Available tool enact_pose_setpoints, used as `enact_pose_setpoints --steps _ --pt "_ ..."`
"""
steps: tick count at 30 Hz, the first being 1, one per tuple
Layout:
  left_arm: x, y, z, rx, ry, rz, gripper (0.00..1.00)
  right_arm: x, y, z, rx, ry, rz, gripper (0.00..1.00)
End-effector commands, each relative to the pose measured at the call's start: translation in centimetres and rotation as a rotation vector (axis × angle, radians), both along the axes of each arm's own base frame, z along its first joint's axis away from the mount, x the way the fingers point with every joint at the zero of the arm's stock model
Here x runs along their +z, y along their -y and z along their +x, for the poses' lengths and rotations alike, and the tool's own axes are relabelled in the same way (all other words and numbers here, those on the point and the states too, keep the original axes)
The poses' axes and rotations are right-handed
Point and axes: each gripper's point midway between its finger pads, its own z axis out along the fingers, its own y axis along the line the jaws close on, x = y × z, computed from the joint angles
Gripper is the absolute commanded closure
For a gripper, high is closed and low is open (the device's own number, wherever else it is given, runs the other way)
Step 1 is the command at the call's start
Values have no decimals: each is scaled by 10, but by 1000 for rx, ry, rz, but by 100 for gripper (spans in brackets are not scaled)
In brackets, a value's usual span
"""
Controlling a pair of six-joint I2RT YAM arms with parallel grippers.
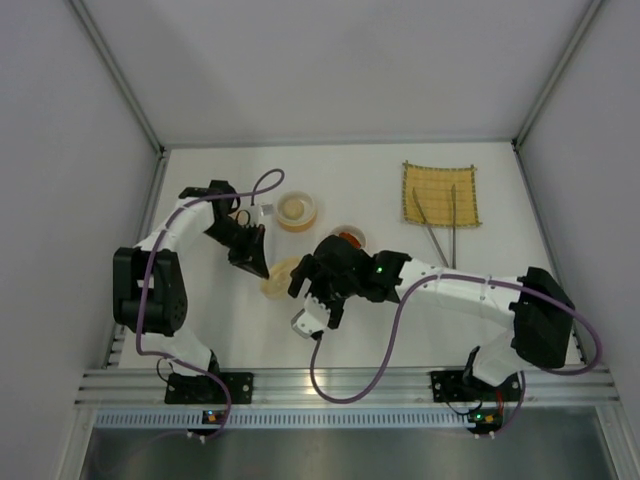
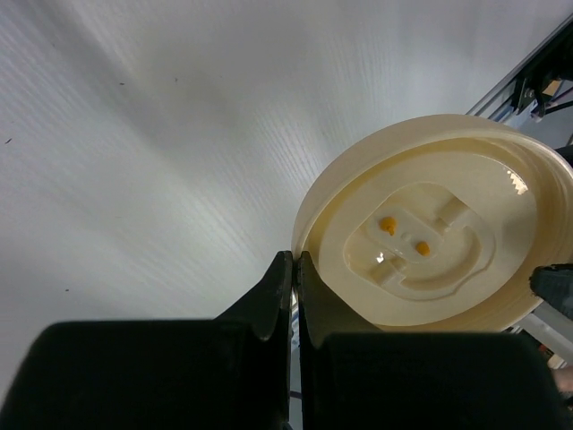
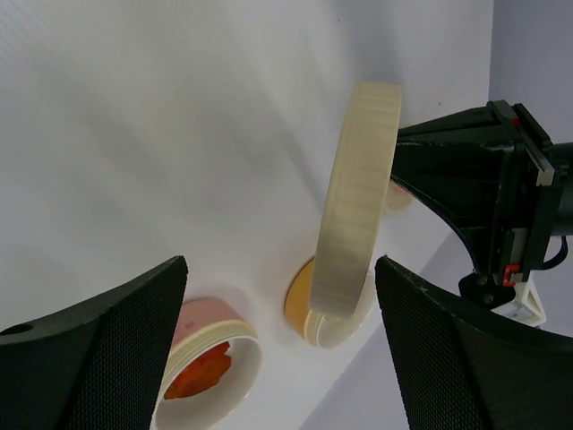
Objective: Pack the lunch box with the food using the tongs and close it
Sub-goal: Pick up the box lid from the center of the board.
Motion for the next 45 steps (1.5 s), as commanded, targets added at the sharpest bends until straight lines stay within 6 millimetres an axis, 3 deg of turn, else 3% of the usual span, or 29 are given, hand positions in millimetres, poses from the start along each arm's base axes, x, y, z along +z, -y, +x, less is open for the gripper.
enact_pose_setpoints --steps 1,4,7,10,11,13,14,17,20,22,23,24,25,27,28,29,30,31,32,34,35,37,39,45 --pt "14 10 -9 -45 20 -48 100 35 -39 5 50 83 121 16" --pt "14 12 -10 -51 18 -52 100 33 -47 10 34 80 123 19" --pt "15 13 -10 -57 20 -61 100 28 -53 14 22 84 123 28" --pt "18 14 -11 -72 24 -78 100 29 -57 20 -11 83 140 46" --pt "18 15 -13 -76 19 -80 100 30 -58 21 -21 77 145 58" --pt "20 15 -12 -84 28 -86 100 31 -58 25 -56 61 149 70" --pt "21 15 -12 -87 36 -88 100 32 -57 26 -69 56 152 82" --pt "27 17 -11 -98 58 -111 100 37 -54 28 -118 17 165 100" --pt "37 21 -10 -126 92 -153 97 46 -49 31 -180 -36 178 100" --pt "46 22 -10 -143 119 -192 78 58 -46 38 -257 -103 207 100" --pt "52 21 -6 -138 142 -205 64 61 -44 40 -287 -137 210 100" --pt "62 19 0 -126 183 -224 19 58 -37 40 -352 -211 198 100" --pt "81 12 12 -72 262 -278 2 71 -32 49 -393 -248 228 100" --pt "110 -5 31 17 378 -320 2 73 -20 53 -506 -382 238 100" --pt "124 -27 48 87 472 -333 2 84 -10 65 -552 -430 267 100" --pt "146 -29 48 110 537 -383 2 87 -4 70 -597 -480 281 100" --pt "157 -34 52 132 585 -389 2 86 6 73 -693 -588 289 100" --pt "163 -40 55 160 620 -386 2 94 19 90 -749 -663 326 100" --pt "179 -41 58 146 725 -376 2 97 25 95 -795 -728 339 100" --pt "184 -39 53 155 764 -388 2 101 47 112 -911 -909 385 100" --pt "201 -35 49 123 862 -410 2 102 53 115 -941 -973 397 100" --pt "198 -28 40 123 854 -466 3 106 66 119 -996 -1155 434 100" --pt "213 -21 30 91 910 -533 5 107 69 115 -1027 -1300 443 100" --pt "212 -3 9 -18 937 -540 13 102 63 73 -929 -1641 315 100"
